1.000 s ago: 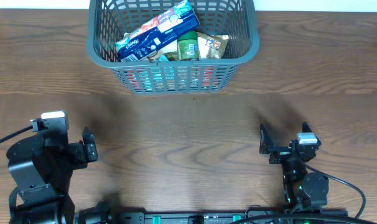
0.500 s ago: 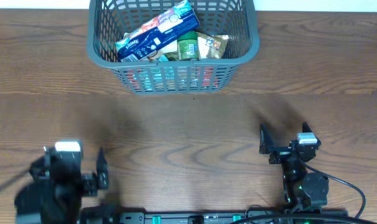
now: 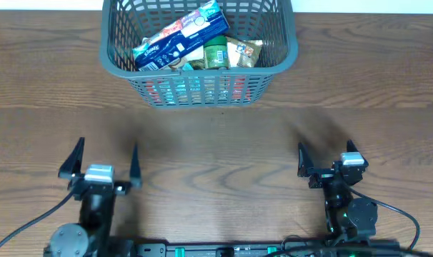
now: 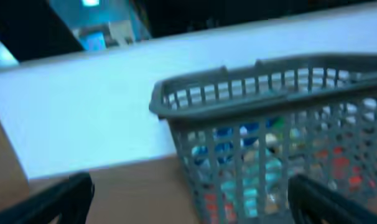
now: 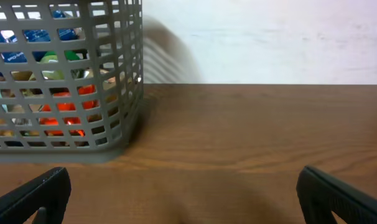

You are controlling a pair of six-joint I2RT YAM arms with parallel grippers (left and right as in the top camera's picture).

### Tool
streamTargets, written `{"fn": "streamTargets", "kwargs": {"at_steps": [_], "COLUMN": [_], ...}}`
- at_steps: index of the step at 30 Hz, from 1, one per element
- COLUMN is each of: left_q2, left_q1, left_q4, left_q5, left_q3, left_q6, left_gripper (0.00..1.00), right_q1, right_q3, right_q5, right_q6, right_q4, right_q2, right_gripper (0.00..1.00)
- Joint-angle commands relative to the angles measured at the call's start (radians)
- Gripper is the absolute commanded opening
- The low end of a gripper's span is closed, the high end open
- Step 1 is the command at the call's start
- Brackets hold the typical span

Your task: Pack container

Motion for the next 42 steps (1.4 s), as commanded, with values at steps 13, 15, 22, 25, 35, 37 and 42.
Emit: {"fn": "streamTargets", "kwargs": {"at_steps": [13, 15, 22, 25, 35, 37, 42], "left_q2": [-0.01, -0.009, -0.008, -0.008, -0.008, -0.008, -0.008], "left_q1": [-0.024, -0.024, -0.025, -0.025, -0.025, -0.025, -0.025], "left_q4": [-0.019, -0.037, -0.036, -0.036, -0.036, -0.036, -0.036], "left_q5": [-0.067, -0.066, -0.067, -0.067, -0.067, -0.067, -0.067], "left_q3": [-0.271, -0.271, -0.271, -0.271, -0.271, -0.271, -0.271], "left_q6": [-0.203, -0.258, -0.299, -0.299, -0.299, -0.299, -0.299], "left_gripper": [0.98, 0.98, 0.99, 0.99, 0.98, 0.98, 0.98], "right_q1": [0.014, 0.014, 0.014, 0.014, 0.014, 0.014, 0.014], "right_q3": [-0.002, -0.002, -0.002, -0.002, -0.002, -0.002, -0.002], "right_q5": [-0.003, -0.003, -0.003, -0.003, -0.003, -0.003, -0.003], "right_q6": [-0.001, -0.001, -0.001, -0.001, -0.001, -0.001, -0.001], "right_q4": [-0.005, -0.005, -0.005, -0.005, -0.005, -0.005, -0.005], "right_q2": [-0.006, -0.006, -0.006, -0.006, -0.006, -0.006, -0.006], "right_gripper": [0.99, 0.99, 0.99, 0.99, 0.99, 0.99, 0.99]}}
